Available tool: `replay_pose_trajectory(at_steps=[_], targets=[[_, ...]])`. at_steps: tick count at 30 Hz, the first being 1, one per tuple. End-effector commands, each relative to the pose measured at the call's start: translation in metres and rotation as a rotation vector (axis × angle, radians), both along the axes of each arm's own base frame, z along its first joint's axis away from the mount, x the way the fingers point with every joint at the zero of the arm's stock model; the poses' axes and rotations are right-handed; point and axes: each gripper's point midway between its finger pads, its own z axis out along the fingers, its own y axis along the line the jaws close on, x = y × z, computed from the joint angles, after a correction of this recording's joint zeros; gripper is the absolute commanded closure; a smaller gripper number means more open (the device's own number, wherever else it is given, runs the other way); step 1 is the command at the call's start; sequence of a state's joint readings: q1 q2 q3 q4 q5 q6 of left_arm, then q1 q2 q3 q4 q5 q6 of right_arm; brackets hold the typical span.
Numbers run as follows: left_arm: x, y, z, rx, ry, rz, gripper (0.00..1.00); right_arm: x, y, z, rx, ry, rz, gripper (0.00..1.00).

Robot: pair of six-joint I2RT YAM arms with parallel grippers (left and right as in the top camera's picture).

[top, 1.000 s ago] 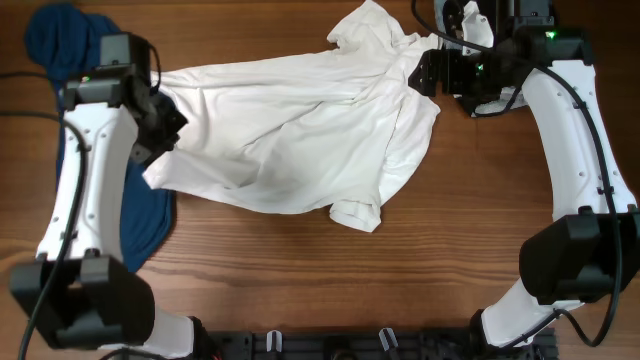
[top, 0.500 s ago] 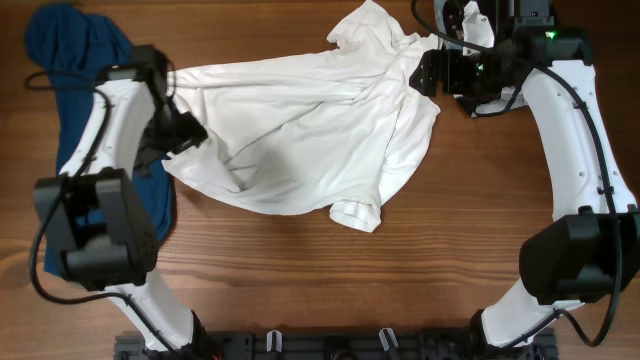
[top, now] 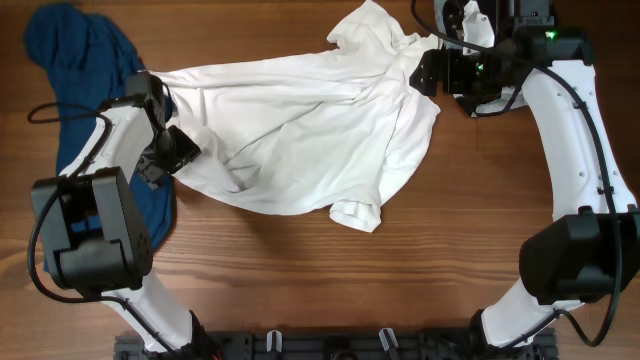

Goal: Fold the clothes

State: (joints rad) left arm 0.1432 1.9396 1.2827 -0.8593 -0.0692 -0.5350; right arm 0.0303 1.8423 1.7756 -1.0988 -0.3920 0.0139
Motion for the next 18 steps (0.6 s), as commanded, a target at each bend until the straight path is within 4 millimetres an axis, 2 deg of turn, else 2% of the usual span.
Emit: replay_pose_trajectory(at_steps=[1, 5, 7, 8, 11, 12, 13, 14, 15, 17, 18], targets=[[0.009, -0.001, 0.004, -0.001, -0.049, 0.002, 0.41, 0.002, 0.001, -0.01, -0.016, 0.014, 0.014, 0.0], [0.013, 0.005, 0.005, 0.032, -0.065, 0.004, 0.62, 0.002, 0.001, -0.009, -0.016, 0.01, 0.014, 0.0], [0.012, 0.01, 0.006, 0.06, -0.06, 0.007, 0.81, 0.002, 0.001, -0.009, -0.016, 0.01, 0.014, 0.0], [0.012, 0.013, 0.007, 0.075, -0.059, 0.005, 0.96, 0.002, 0.001, -0.009, -0.015, 0.011, 0.014, 0.0], [0.011, 0.017, 0.026, 0.097, -0.042, 0.0, 0.96, 0.001, 0.001, -0.01, -0.015, 0.017, 0.012, 0.01], [0.011, 0.018, 0.043, 0.105, -0.036, 0.0, 0.96, -0.002, 0.001, -0.011, -0.013, 0.03, 0.011, 0.03], [0.012, 0.019, 0.068, 0.112, -0.041, 0.001, 0.96, -0.012, 0.003, -0.013, 0.002, 0.081, -0.001, 0.09], [0.011, 0.019, 0.098, 0.114, -0.058, 0.002, 0.96, -0.022, 0.002, -0.017, 0.001, 0.13, -0.004, 0.09], [0.01, 0.019, 0.115, 0.116, -0.073, 0.002, 0.96, -0.03, 0.002, -0.019, -0.004, 0.162, 0.001, 0.09], [0.003, 0.018, 0.165, 0.125, -0.132, 0.005, 0.96, -0.055, 0.005, -0.025, -0.033, 0.26, 0.032, 0.09], [0.0, 0.018, 0.186, 0.131, -0.175, 0.008, 0.96, -0.07, 0.012, -0.029, -0.037, 0.316, 0.053, 0.09]])
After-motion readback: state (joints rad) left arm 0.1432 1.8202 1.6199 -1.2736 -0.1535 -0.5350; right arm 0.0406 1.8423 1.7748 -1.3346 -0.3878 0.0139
